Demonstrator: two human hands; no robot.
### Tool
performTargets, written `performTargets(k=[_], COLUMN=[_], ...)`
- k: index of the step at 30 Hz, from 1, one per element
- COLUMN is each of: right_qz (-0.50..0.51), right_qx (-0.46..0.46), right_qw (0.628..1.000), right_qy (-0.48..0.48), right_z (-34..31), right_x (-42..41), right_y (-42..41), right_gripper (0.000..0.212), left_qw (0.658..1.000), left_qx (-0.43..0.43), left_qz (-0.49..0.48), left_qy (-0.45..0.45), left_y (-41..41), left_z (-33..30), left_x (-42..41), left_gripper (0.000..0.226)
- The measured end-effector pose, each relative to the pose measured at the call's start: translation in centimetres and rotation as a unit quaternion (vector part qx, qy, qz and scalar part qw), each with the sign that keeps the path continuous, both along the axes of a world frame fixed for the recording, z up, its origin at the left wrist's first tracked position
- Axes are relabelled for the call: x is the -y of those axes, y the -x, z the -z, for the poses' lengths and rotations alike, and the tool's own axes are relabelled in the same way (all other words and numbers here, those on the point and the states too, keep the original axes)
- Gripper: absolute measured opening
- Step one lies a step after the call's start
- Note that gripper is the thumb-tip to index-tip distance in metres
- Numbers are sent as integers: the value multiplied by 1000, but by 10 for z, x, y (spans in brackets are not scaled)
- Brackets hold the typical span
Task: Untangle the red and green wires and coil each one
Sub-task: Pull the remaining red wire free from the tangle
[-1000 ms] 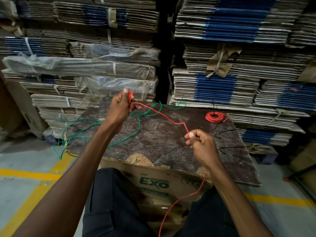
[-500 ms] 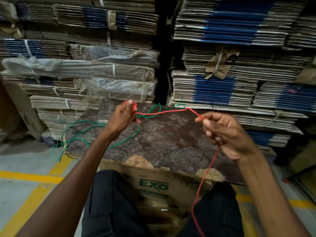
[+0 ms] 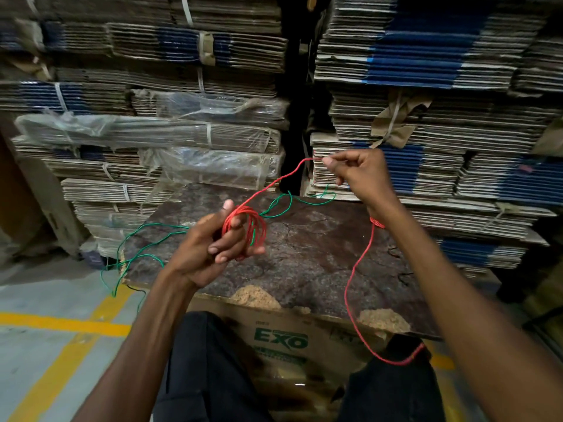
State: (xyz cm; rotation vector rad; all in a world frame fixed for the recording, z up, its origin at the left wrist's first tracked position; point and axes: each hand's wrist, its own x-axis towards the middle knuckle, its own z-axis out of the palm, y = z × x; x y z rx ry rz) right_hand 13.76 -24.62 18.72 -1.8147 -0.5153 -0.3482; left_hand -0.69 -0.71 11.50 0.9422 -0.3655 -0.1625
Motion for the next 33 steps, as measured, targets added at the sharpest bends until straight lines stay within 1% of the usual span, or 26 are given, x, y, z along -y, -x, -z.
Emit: performTargets(k=[2,4,5,9,12,13,15,16,20,23,24,25,26,28,29,30,33], right_qz=[-1,1,6,-32,-51,-61,-84,-95,-119,-141,-146,-151,-157,-164,-162,-155,-129], right_qx=[-35,-68,-83,-114,-134,-144,-172,-185,-198,-201,-206,-213,-219,-226,-225,-219,-172], right_qw=[999,997,996,991,985,983,978,975,969,968,966,964,961,958,958,961,974], right_qy=[23,33,36,66,95,92,85,83,89,58,56,57,61,69,68,66,66], right_z=[18,36,44,79,102,107,113,116,122,119,118,117,117,113,109,103,80], right_x=[-8,-15,-19,-34,-40,-42,-44,-44,-38,-27,-22,-17,-11,3,10,17,33], right_y=[-12,-17,-14,0,11,17,32,40,68,88,93,99,103,112,115,118,119], right_gripper=[5,9,11,9,18,18,15,14,15,12,12,11,11,11,11,11,11], left_qw=[997,982,975,973,967,966,966,966,973,968,962,950,930,868,838,815,741], left_qx=[11,24,35,50,58,57,78,82,69,45,48,58,71,114,141,168,235], left_qz=[45,115,129,47,12,-28,-114,-138,-167,-235,-267,-305,-347,-406,-414,-407,-367], left_qy=[65,148,179,218,249,250,218,200,147,81,41,-16,-93,-262,-327,-377,-511], left_y=[-1,-3,-4,-12,-20,-24,-27,-30,-45,-56,-59,-60,-63,-69,-73,-75,-75], left_z=[-4,-8,-10,-13,-22,-23,-29,-32,-33,-28,-27,-25,-23,-15,-10,-7,3], left_x=[-4,-5,-4,0,7,10,15,18,12,8,8,8,6,-2,-7,-11,-9], left_gripper=[40,45,46,43,44,44,42,41,39,42,40,37,36,37,37,37,35])
